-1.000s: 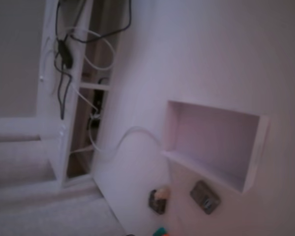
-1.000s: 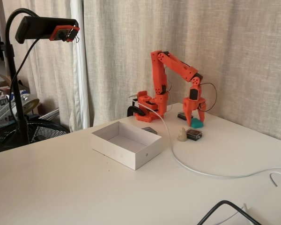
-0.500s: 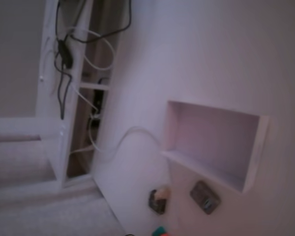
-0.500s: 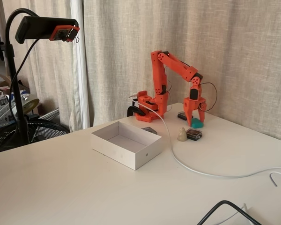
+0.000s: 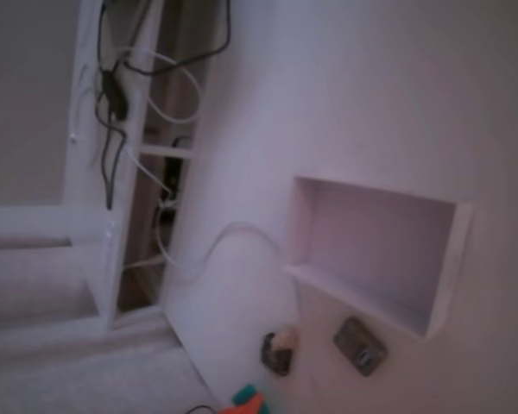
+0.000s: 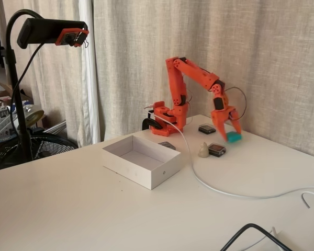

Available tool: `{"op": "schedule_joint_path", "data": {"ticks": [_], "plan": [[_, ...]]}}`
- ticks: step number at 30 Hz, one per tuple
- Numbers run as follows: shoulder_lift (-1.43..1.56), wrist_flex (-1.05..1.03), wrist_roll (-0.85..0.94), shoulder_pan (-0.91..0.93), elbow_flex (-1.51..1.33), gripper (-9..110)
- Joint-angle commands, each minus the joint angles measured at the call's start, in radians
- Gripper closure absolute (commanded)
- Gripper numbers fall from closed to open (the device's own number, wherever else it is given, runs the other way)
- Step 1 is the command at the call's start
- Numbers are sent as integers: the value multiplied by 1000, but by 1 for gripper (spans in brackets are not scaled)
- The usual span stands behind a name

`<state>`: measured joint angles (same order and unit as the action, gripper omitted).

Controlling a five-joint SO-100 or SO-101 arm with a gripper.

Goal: Grasp the green cube and put it in the bin.

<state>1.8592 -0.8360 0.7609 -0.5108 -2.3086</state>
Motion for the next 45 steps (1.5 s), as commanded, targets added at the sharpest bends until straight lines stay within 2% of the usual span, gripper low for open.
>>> {"op": "schedule_joint_path", "data": {"ticks": [1,8,14,19,23,28,33,39,45], "plan": [[126,141,-9,46,44,110],[302,170,-12,272,94,110],[400,72,-6,692,51,110],[466,207,-5,1025,-75,110],[491,225,17,1233,-153,110],[474,302,32,1419,-252,110],[430,333,40,1471,-264,109],[407,301,31,1496,-264,73],[407,224,31,1466,-268,62]]}}
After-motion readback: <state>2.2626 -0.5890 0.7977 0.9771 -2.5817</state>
